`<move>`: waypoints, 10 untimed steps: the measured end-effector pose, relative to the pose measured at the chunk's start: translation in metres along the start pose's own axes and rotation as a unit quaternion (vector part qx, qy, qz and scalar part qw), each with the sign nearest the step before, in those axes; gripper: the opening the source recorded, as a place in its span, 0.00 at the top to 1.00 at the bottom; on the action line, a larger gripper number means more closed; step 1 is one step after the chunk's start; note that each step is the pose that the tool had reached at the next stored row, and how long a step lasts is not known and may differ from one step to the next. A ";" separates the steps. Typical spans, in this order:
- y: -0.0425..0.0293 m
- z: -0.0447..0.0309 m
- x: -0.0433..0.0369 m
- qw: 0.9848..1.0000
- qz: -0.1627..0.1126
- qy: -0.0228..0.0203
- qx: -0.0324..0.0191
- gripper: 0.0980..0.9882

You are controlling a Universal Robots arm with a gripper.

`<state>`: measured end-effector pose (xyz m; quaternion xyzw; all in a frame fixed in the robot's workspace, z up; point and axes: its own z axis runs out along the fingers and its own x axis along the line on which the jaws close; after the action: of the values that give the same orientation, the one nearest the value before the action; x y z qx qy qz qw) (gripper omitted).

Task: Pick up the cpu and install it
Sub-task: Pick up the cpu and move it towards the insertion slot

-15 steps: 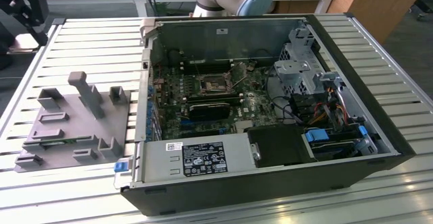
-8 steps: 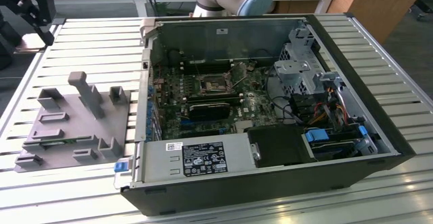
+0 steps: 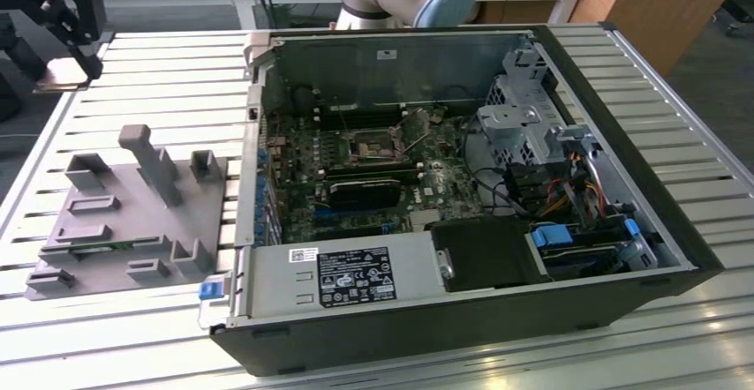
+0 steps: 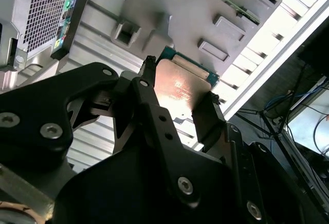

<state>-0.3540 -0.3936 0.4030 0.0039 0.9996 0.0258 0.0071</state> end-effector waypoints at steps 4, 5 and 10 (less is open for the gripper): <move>0.0000 0.0000 -0.0030 1.000 0.000 0.000 0.000 0.51; 0.0000 0.0000 -0.0037 1.000 0.000 0.000 0.000 0.51; 0.0001 0.0001 -0.0069 1.000 0.000 0.000 0.000 0.51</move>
<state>-0.3471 -0.3936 0.4030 0.0039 0.9996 0.0258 0.0071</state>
